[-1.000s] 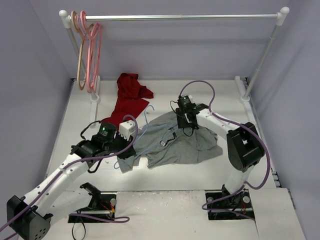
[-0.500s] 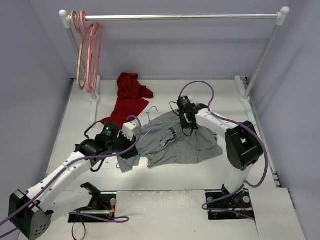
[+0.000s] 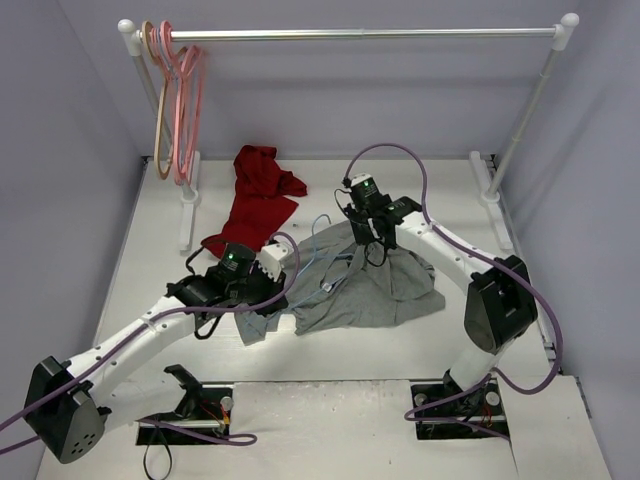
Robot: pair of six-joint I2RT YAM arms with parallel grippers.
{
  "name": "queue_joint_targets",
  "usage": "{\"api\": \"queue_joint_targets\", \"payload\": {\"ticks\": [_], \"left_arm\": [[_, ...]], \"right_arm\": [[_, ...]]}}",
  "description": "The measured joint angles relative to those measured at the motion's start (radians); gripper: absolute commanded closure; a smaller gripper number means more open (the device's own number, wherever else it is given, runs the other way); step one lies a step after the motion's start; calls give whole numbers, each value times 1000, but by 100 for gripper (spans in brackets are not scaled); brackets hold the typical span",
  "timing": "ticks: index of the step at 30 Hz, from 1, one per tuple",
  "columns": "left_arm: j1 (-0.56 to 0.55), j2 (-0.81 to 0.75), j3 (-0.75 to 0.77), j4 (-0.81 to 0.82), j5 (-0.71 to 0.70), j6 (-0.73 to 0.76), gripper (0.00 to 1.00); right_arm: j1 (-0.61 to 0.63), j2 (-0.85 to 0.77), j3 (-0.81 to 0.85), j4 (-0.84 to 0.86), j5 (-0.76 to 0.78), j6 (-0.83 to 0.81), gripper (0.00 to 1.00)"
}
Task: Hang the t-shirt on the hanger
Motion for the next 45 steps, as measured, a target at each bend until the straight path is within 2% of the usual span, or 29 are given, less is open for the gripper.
{"api": "queue_joint_targets", "payload": {"ticks": [9,21,30,39,45], "left_arm": [[-24,-35,0,137,-35,-8,100],[-27,-92,-14,304,76,-53,100],[-34,-106,-84,470,33,-98,100],[-49,-99,-121,674,-5,-116,100],[-37,-79,-176,734,-60,-206,100]], "right_arm": [[65,-8,87,-71,-24,-47,100],[72,-57,341,-181,-88,-184,100],[72,-82,354,-201,-244,-208,100],[61,-192,381,-206,-250,-238,100],[22,-306,383,-207,-253,-264,100]]}}
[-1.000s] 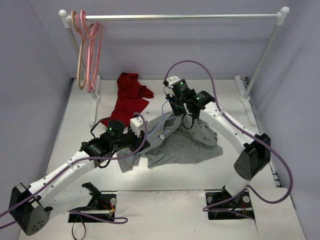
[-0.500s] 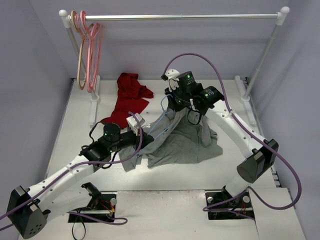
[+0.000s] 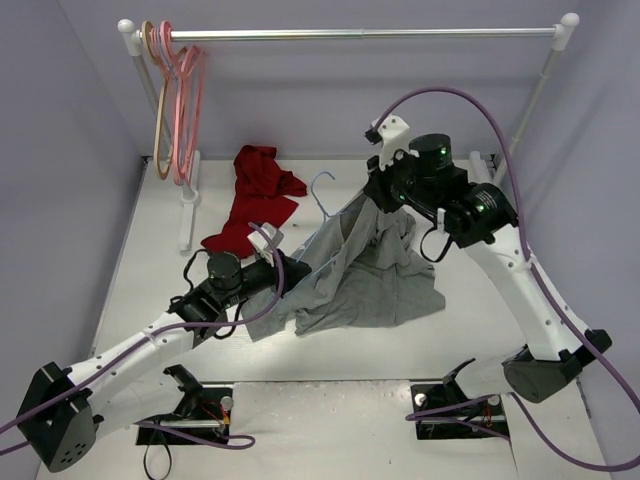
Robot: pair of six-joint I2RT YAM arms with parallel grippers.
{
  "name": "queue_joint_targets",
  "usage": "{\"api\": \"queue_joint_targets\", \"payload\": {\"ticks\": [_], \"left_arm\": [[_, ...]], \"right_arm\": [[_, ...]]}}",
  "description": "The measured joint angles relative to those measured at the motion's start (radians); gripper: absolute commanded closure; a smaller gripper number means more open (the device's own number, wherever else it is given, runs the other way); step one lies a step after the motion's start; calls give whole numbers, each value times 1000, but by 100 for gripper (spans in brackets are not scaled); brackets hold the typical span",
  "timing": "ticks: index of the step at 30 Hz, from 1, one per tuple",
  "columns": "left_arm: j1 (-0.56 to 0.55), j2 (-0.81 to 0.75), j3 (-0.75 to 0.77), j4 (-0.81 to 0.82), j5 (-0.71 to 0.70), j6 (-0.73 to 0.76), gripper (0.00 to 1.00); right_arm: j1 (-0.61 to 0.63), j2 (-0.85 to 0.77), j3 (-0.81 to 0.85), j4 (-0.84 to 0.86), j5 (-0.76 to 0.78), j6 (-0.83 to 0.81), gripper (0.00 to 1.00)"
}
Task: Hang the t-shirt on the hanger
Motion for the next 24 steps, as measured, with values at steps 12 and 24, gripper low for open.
{"api": "queue_joint_targets", "payload": {"ticks": [12,24], "left_arm": [[-5,98,-3,118,1,-75,100],[-69,163,91,153,-2,-79,100]], "right_arm": [[-5,-38,-34,1,-43,3,100],[-2,69,-11,21,-67,24,100]]}}
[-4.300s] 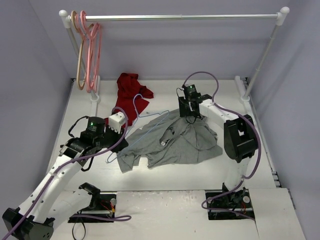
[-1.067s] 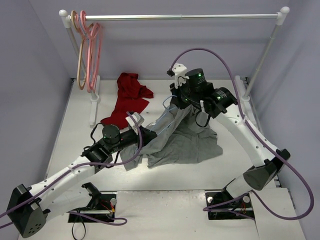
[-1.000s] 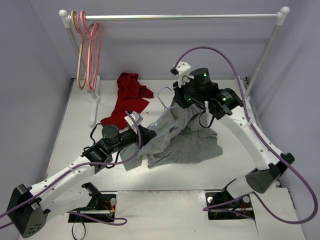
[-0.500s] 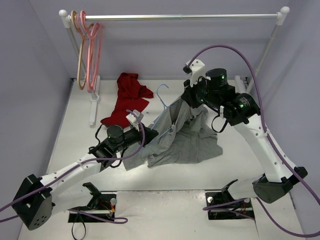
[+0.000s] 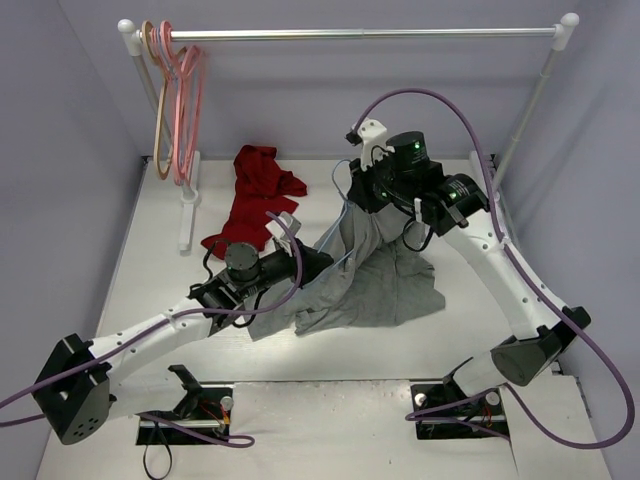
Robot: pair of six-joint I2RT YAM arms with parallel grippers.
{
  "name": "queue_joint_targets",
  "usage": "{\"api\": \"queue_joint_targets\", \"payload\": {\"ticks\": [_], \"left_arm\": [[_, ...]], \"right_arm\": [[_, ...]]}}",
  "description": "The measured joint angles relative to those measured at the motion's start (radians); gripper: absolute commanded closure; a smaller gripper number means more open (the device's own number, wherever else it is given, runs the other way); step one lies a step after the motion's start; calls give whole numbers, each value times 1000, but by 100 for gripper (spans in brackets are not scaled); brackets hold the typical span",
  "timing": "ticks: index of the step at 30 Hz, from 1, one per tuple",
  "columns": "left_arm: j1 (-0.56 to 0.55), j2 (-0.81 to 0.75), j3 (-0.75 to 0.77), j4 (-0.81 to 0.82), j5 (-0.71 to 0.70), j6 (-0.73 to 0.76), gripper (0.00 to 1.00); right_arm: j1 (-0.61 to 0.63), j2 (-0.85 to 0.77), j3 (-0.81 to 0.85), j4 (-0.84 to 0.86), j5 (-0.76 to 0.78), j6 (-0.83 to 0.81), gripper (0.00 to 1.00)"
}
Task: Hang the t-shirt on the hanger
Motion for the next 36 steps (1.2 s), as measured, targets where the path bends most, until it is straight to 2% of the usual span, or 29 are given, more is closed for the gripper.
{"api": "queue_joint_targets", "payload": {"ticks": [13,25,30,31,32,33,36], "left_arm": [[-7,62,77,44,-29,19,100],[-14,105,79,106,-50,20,100],[-13,128,79,153,-50,10,100],[-13,134,79,166,-50,8,100],[-13,138,77,177,-50,6,100],[-13,141,74,189,-50,5,100],[-13,150,57,216,-51,-6,100]], "right_arm": [[32,28,120,14,18,6,100],[55,-68,24,24,-13,5,98],[60,-68,10,5,-18,3,80],[59,-68,10,2,-17,2,69],[59,-68,10,0,-17,-1,64],[59,-69,10,-2,-16,-1,52],[59,-68,11,-17,-9,-12,42]]}}
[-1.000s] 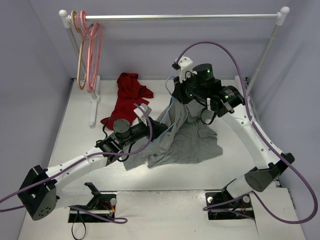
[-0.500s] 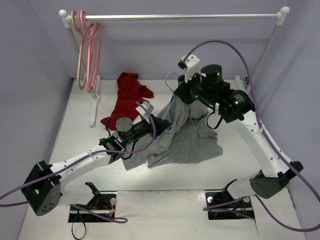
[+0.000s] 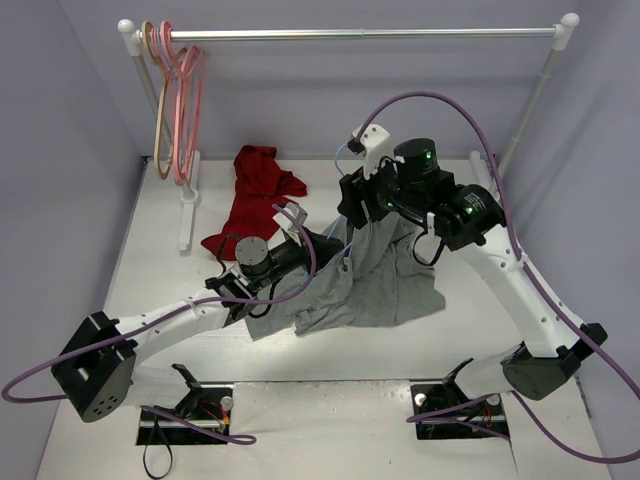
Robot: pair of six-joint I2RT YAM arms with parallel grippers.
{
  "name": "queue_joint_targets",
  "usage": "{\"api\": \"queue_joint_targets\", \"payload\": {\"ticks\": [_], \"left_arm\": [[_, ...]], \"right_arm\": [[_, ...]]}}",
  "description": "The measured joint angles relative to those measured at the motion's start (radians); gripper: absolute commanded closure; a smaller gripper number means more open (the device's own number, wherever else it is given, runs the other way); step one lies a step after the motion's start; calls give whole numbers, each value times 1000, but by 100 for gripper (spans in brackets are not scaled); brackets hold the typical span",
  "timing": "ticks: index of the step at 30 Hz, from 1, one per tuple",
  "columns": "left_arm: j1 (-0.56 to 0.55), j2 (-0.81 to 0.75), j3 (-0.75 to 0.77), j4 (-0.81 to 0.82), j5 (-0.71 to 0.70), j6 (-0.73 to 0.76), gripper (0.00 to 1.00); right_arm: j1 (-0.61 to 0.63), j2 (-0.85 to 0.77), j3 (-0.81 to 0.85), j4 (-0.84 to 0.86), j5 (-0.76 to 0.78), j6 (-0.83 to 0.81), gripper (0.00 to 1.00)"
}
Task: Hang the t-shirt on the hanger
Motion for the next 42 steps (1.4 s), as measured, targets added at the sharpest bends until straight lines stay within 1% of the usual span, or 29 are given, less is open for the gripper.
{"api": "queue_joint_targets", "payload": {"ticks": [5,9,13,19,23,27,33,38,40,41,42], "left_arm": [[0,2,-22,18,1,-22,100],[0,2,-30,31,2,-34,100],[0,-1,-32,26,4,-37,100],[0,-32,-32,3,17,-36,100],[0,-51,-32,-29,30,-34,100],[0,-59,-32,-54,44,-29,100],[0,-72,-31,-94,60,-24,100],[0,-77,-16,-122,82,-9,100],[0,-77,-3,-140,90,-3,100],[0,-77,5,-148,94,-1,100],[0,-77,11,-153,98,2,100]], "right_arm": [[-11,1,35,-45,32,-31,41],[-77,-4,70,-56,52,-80,41],[-186,-13,68,-84,84,-156,40],[-204,-23,7,-76,102,-281,37],[-205,-23,-36,-55,62,-369,35],[-205,-28,-93,3,21,-435,35],[-205,-27,-115,45,-67,-484,34],[-205,-27,-155,92,-149,-497,35],[-205,-27,-179,100,-175,-502,37],[-205,-27,-188,101,-186,-506,42],[-205,-27,-196,101,-194,-511,44]]}}
